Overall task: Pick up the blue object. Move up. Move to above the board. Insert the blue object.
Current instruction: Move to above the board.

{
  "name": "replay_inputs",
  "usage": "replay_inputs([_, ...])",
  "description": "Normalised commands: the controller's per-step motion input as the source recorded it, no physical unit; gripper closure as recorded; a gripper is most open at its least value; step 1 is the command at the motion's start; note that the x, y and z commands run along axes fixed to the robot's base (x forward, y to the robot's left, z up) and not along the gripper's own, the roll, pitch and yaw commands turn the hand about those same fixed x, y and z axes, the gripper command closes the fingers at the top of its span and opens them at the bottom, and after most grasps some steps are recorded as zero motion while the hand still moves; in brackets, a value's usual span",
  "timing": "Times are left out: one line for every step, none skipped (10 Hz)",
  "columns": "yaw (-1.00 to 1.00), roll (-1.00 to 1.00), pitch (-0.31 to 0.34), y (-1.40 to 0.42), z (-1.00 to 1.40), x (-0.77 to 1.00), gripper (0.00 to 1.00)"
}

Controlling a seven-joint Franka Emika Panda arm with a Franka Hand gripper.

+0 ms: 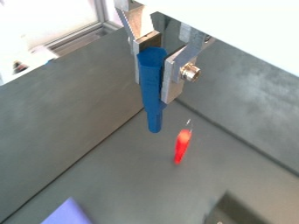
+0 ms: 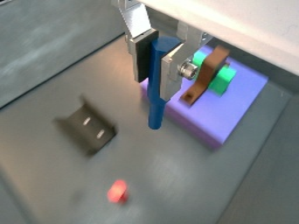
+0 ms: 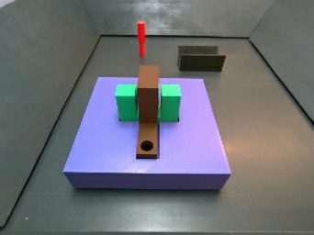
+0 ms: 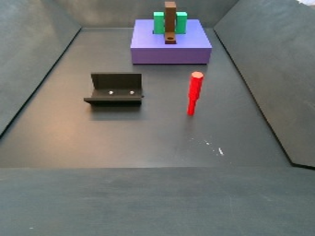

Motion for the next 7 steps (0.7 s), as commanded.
replay_inputs([0.01,0.00,0.050,-1.40,0.14,0.22,1.00])
replay_inputs([0.01,-0.02,0.082,-1.40,0.14,0.24,1.00])
replay_inputs([0.00,-0.01,0.109,-1.40,0.14,0.26,1.00])
replay_inputs([0.01,-0.01,0.140,-1.40,0.15,0.29,1.00])
replay_inputs([0.01,0.01,0.153,-1.40,0.16,0.31,1.00])
replay_inputs([0.01,0.01,0.157,-1.40,0.16,0.35,1.00])
replay_inputs([0.01,0.03,0.150,-0.55,0.07,0.18,1.00])
